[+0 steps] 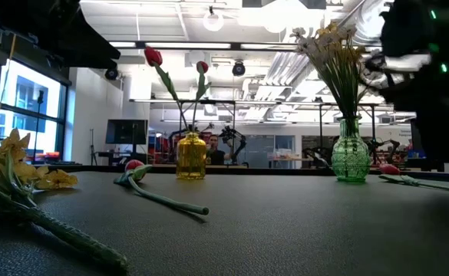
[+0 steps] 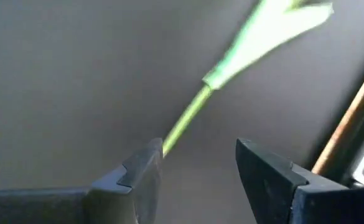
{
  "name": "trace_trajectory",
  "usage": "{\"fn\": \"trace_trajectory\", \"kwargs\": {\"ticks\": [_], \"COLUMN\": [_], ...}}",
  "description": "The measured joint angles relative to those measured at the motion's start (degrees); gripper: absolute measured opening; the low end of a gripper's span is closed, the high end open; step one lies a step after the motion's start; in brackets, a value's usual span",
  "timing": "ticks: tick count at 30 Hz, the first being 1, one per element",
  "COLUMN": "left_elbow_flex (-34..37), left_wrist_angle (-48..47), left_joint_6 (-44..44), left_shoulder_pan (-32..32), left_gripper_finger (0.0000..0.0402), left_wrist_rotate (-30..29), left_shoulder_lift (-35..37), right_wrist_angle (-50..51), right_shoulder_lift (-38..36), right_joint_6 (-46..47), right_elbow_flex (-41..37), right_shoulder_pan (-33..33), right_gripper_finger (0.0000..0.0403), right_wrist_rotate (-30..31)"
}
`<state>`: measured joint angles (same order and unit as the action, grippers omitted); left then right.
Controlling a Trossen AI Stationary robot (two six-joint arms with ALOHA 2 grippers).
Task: Sort flowers into vase by color
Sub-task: Put the red tulip into the yellow vase
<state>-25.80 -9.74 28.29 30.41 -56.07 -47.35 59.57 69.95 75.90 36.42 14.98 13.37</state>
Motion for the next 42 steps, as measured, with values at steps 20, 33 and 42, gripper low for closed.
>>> {"fn": "trace_trajectory", "kwargs": {"ticks": [20, 33, 42], "left_elbow_flex": [0.0, 0.0, 0.02], "left_wrist_angle": [0.52, 0.55, 0.52], "left_joint_6": [1.68, 1.64, 1.62], "left_shoulder_pan": [0.0, 0.0, 0.0], "left_gripper_finger": [0.02, 0.02, 0.02], "left_wrist_rotate": [-0.06, -0.05, -0.04], "left_shoulder_lift": [0.0, -0.02, -0.02], "right_wrist_angle": [-16.45, -17.28, -29.23], "right_shoulder_lift": [-0.6, -1.88, -1.84], "right_joint_6": [4.04, -0.21, -12.08], "right_elbow_flex": [-11.96, -8.02, -1.24], "right_shoulder_pan": [-5.34, -1.59, 5.53], "right_gripper_finger": [0.0084, 0.0003, 0.0001], "right_wrist_rotate": [8.0, -3.15, -11.06]}}
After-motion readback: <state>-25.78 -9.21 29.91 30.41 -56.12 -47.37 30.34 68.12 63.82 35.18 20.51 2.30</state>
